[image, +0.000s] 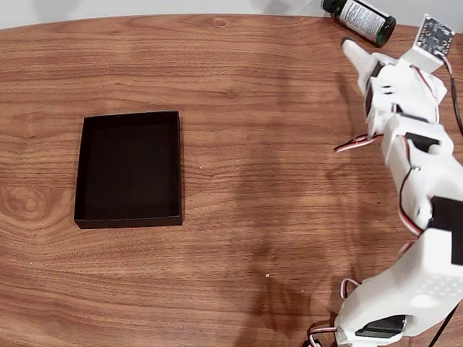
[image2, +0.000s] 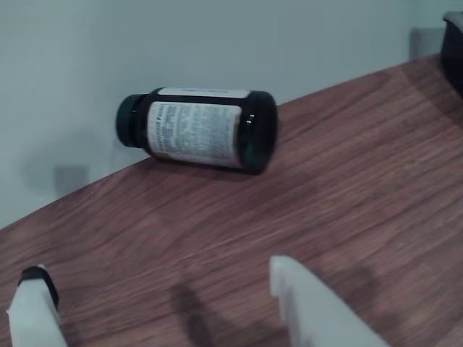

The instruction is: Pick up the pill bottle and place it in the black box.

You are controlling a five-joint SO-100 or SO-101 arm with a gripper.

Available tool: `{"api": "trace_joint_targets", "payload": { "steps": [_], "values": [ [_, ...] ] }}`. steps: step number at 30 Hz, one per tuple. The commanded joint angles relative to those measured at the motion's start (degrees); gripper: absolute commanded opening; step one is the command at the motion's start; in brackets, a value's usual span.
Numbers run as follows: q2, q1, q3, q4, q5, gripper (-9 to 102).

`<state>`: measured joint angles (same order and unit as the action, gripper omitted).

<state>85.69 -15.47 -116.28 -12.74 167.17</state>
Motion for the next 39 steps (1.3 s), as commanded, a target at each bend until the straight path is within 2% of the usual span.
{"api": "trace_joint_targets", "payload": {
  "steps": [1,7,13,19,29,37,39],
  "values": [
    [-0.53,-1.85,9.76,2.37,-1.41,36],
    [-4.04,-3.6,18.19,8.35,-5.27,34],
    [-2.2,-2.9,17.4,12.66,-6.15,34],
    [8.26,0.79,3.87,11.69,-4.57,34],
    [37.18,8.35,-30.94,7.73,-0.44,31],
    [53.88,5.45,-43.77,10.46,0.88,28],
    [56.43,3.69,-45.35,13.27,1.85,27]
  ]
}}
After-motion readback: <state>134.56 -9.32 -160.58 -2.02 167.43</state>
